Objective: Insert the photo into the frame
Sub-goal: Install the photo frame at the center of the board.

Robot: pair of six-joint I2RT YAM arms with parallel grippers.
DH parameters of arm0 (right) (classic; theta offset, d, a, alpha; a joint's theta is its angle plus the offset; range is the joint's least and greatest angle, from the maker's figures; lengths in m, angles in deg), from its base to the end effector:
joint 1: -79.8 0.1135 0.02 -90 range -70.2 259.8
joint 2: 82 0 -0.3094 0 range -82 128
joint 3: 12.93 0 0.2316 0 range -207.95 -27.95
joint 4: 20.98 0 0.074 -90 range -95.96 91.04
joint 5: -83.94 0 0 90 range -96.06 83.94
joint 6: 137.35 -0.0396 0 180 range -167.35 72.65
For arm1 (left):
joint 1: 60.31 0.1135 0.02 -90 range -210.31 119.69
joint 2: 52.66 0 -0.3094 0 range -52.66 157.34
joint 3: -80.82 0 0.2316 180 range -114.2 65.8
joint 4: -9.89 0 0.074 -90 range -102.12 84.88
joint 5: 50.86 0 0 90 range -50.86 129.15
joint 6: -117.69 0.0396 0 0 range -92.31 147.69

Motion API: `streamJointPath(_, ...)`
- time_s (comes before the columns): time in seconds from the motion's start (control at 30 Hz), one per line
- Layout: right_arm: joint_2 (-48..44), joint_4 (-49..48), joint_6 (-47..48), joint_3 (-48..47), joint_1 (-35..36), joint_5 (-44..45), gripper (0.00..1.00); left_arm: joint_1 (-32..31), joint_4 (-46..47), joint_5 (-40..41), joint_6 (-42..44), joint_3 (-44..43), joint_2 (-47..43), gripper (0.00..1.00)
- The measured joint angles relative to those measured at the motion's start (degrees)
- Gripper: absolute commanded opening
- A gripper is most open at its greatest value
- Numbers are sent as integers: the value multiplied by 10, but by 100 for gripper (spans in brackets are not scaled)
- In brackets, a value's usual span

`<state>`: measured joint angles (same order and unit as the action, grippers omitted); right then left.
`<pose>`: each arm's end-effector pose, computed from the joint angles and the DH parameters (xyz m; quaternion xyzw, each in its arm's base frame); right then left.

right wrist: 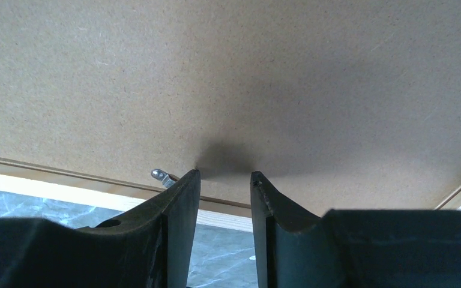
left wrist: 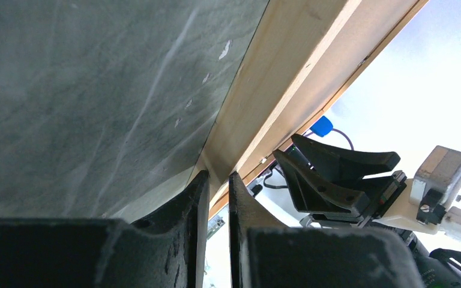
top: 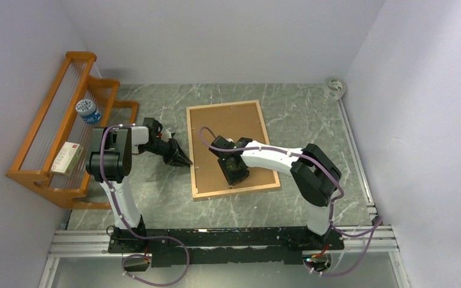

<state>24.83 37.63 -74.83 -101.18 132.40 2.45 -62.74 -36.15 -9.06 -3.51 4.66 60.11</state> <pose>0.2198 0.2778 0.2255 -0.2074 0.9691 0.0151 0.1326 0.3369 -0.0438 0.1611 0.2010 -0.8889 0.4070 0.0619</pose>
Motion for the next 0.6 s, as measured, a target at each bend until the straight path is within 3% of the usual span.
streamJointPath(0.6,5,0,54,3,15,-26,48,0,-1,-4,-1,-2,3,19)
